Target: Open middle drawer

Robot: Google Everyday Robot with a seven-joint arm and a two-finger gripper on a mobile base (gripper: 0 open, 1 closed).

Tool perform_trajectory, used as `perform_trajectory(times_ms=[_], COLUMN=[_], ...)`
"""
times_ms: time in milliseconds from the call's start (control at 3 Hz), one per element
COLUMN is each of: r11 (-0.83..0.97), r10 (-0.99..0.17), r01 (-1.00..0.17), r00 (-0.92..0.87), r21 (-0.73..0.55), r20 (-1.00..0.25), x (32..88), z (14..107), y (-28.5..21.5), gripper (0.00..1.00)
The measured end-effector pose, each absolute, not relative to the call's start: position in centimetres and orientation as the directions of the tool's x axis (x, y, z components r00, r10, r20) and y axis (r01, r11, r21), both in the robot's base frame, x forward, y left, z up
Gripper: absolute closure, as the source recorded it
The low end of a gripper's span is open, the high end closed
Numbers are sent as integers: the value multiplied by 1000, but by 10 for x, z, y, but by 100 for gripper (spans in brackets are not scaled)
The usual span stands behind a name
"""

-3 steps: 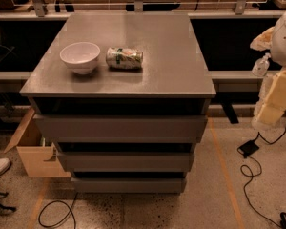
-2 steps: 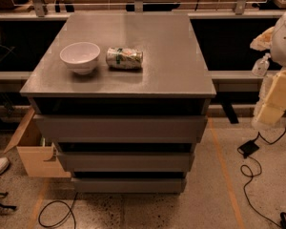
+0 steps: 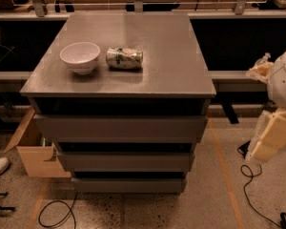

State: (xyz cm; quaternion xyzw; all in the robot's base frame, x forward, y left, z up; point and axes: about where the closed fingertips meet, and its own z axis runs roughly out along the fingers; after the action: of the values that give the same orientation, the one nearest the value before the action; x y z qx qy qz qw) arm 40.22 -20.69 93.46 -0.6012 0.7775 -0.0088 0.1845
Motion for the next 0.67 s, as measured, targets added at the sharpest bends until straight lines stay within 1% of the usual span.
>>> perform_trajectory(times_ms=[333, 667], r11=[296, 296], r10=[-909, -909], r01=[-933, -933], r00=[-209, -209], r21=[-205, -205], r20=[-360, -360], x=[384, 384], z=[899, 899], y=[-193, -193], gripper=[0, 0])
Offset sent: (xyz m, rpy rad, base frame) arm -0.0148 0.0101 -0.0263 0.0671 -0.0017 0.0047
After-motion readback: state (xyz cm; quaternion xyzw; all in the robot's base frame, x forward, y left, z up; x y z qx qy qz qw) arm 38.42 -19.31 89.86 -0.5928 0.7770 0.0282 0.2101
